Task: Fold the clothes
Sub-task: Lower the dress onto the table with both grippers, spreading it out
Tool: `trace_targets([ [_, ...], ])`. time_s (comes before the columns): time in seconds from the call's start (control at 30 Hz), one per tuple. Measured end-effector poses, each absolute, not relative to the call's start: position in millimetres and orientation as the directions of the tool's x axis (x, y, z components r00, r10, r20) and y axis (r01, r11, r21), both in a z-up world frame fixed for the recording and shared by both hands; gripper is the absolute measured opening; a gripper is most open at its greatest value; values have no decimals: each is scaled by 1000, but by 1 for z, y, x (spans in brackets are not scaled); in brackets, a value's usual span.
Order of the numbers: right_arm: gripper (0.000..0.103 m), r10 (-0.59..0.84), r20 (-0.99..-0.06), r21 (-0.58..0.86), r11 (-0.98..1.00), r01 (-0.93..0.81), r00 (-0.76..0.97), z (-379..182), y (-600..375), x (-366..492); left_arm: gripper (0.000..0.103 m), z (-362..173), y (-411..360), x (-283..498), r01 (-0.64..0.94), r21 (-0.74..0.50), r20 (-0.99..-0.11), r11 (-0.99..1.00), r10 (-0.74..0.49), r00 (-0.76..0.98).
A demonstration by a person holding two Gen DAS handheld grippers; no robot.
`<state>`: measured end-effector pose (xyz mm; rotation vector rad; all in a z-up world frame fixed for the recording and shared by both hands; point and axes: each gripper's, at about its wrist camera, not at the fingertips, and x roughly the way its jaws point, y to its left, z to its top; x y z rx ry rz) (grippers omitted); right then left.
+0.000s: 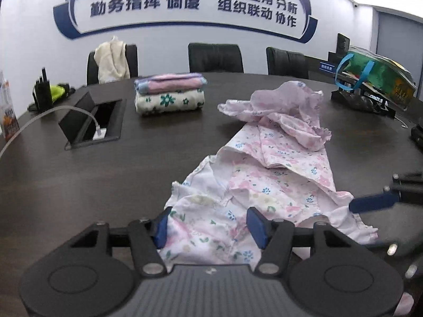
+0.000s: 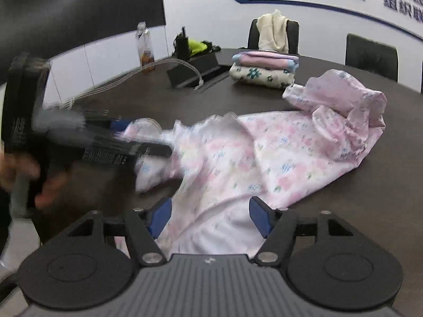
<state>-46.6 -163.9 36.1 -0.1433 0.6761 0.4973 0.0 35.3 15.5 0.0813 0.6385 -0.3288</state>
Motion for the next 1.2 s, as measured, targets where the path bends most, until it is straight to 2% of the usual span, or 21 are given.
trace_targets([
  [0.1, 61, 318, -630, -24, 904, -427, 709, 25, -163, -45, 26, 12, 37, 2, 311, -24, -611, 950, -260, 748],
  [0.17, 49, 324, -625, 0, 910, -415, 710, 23, -166, -46, 21, 10, 39, 4, 303, -20, -619, 953, -250, 745],
  [0.3, 39, 320, -597, 15, 921, -389, 736, 18, -171, -49, 19, 7, 44, 8, 289, -48, -628, 956, -254, 735],
  [0.47, 9, 277, -588, -35, 930, -366, 760, 18, -162, -57, 16, 9, 49, 8, 270, -66, -620, 961, -252, 743],
  [0.6, 4, 234, -578, -120, 924, -364, 782, 15, -142, -70, 15, 24, 60, -5, 232, -78, -582, 970, -233, 779],
  [0.8, 4, 356, -603, -34, 883, -469, 714, 20, -115, -97, 18, 45, 77, -24, 174, -98, -522, 980, -200, 829],
  [0.83, 6, 389, -605, -10, 869, -495, 694, 21, -109, -101, 20, 49, 80, -27, 165, -102, -512, 981, -194, 837],
  [0.9, 18, 479, -604, 81, 832, -549, 637, 27, -110, -102, 29, 56, 86, -33, 146, -110, -492, 983, -181, 852],
  [0.93, 34, 524, -600, 129, 809, -573, 605, 30, -111, -103, 34, 59, 89, -37, 136, -114, -482, 984, -175, 859],
  [0.97, 42, 558, -579, 169, 796, -582, 594, 36, -117, -102, 46, 63, 91, -40, 127, -119, -471, 985, -168, 866],
  [1.0, 42, 573, -553, 192, 793, -578, 604, 43, -126, -100, 56, 67, 94, -43, 118, -123, -461, 985, -162, 872],
  [1.1, 48, 497, -487, 156, 858, -488, 718, 66, -163, -88, 61, 57, 76, -51, 170, -106, -486, 980, -200, 851],
  [1.2, 52, 280, -452, 29, 954, -300, 847, 75, -201, -64, 62, 46, 56, -58, 228, -88, -514, 970, -240, 823],
])
